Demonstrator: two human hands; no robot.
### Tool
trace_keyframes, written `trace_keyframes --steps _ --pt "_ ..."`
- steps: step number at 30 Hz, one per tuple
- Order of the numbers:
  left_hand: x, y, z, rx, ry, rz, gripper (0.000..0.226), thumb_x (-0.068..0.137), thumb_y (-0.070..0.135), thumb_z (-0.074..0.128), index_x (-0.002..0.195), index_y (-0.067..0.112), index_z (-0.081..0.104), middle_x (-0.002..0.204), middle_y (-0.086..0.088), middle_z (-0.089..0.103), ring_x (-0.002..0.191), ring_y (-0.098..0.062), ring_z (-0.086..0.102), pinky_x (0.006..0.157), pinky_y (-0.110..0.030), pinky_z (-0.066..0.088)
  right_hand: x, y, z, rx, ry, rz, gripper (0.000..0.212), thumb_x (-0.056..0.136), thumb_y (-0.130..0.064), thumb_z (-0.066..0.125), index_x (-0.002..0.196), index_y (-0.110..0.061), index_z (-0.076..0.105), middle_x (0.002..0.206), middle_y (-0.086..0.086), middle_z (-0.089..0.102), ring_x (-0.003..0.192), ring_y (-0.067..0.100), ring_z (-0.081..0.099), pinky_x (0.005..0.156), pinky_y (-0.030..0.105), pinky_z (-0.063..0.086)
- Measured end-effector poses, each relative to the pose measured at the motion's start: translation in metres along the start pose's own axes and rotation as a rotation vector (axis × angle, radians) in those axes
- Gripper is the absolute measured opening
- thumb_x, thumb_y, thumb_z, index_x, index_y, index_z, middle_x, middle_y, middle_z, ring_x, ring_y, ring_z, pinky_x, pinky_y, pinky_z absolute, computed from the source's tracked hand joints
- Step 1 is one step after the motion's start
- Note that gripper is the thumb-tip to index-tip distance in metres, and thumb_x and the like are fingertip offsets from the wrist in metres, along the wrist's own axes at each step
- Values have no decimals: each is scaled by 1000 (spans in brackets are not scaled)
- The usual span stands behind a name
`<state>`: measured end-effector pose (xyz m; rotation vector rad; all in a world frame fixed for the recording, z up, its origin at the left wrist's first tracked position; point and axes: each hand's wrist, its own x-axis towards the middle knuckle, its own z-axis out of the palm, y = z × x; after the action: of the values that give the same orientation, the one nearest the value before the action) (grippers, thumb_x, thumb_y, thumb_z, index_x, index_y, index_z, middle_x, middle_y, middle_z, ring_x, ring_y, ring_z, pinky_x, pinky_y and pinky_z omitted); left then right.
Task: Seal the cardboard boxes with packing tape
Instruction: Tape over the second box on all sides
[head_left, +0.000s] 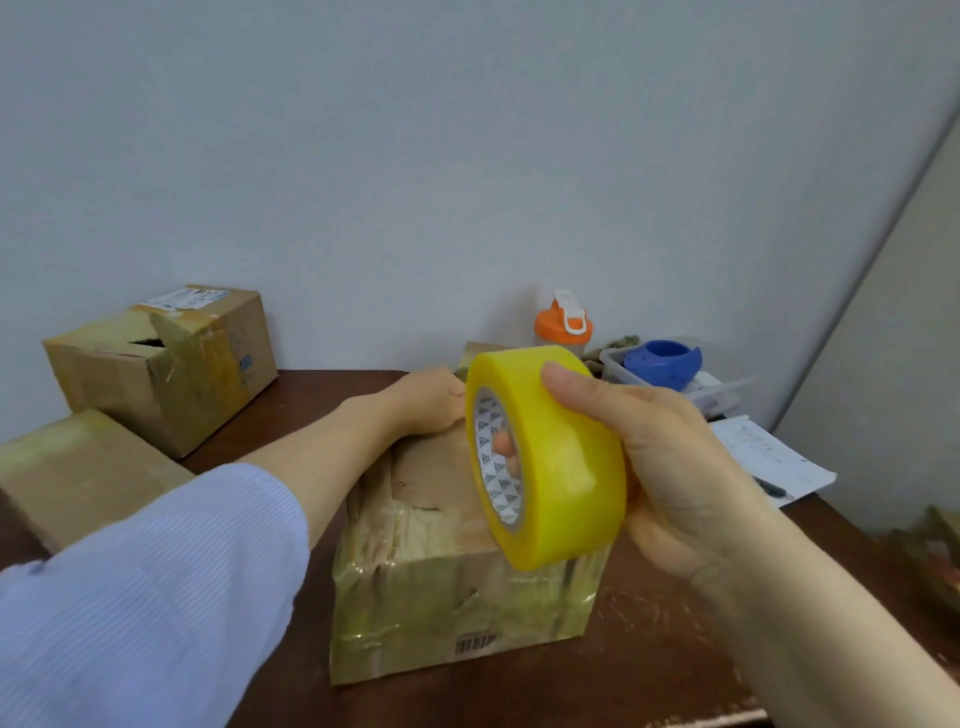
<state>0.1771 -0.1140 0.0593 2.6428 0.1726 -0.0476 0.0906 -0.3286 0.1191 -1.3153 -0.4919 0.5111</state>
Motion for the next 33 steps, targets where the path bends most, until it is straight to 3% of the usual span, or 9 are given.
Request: trace_keyframes --steps 3,9,14,17,21,25,27,30,33 --pt "2 -5 3 -30 28 61 32 95 21 50 64 13 44 68 -4 45 61 -12 38 49 -18 30 -22 -5 3 -51 -8 0 19 55 -42 70 60 -24 76 70 11 73 61 22 71 64 41 58" --pt "1 -8 8 -178 90 53 46 90 49 55 68 9 65 65 -7 57 60 -16 52 60 -27 38 -58 6 0 -118 2 98 29 57 -40 70 65 -14 77 74 18 73 62 26 70 68 44 57" --pt "-3 -5 8 -173 110 29 57 90 48 56 37 27 61 37 13 51 36 2 48 41 -14 32 -79 23 -2 -146 28 173 41 64 -47 68 73 -8 77 78 18 73 69 28 70 73 45 57" --pt "-3 -2 7 -166 115 20 57 89 49 56 37 27 62 37 13 51 37 1 48 44 -18 33 -86 39 -2 -130 111 191 67 64 -51 74 83 13 66 88 39 63 69 34 59 69 51 52" --pt "-1 -6 7 -183 109 25 53 88 49 58 43 23 63 47 12 57 51 -5 54 53 -23 39 -88 61 2 -152 219 179 107 51 -64 75 98 25 41 103 53 35 77 27 42 69 40 32" --pt "-2 -8 6 -219 81 43 41 89 51 56 64 21 70 70 1 68 67 -13 62 65 -25 47 -89 89 -3 -153 199 226 83 58 -63 78 83 15 62 92 46 53 67 29 52 65 44 44" --pt "-3 -6 7 -195 81 45 44 91 49 54 69 14 71 72 -2 66 67 -15 60 66 -25 46 -90 101 -8 -156 165 250 56 60 -54 74 76 0 74 80 29 69 68 31 64 70 47 54" --pt "-7 6 4 -27 75 34 50 97 43 43 70 5 60 71 -8 56 68 -20 53 66 -29 39 -86 108 -13 -163 148 262 47 60 -50 71 73 -5 76 77 22 72 69 33 67 70 47 56" --pt "-9 32 10 264 123 15 49 101 44 23 88 8 54 105 -12 62 103 -28 54 93 -36 36 -84 108 -16 -98 127 284 46 59 -46 71 71 -2 76 74 23 71 61 28 68 59 35 57"
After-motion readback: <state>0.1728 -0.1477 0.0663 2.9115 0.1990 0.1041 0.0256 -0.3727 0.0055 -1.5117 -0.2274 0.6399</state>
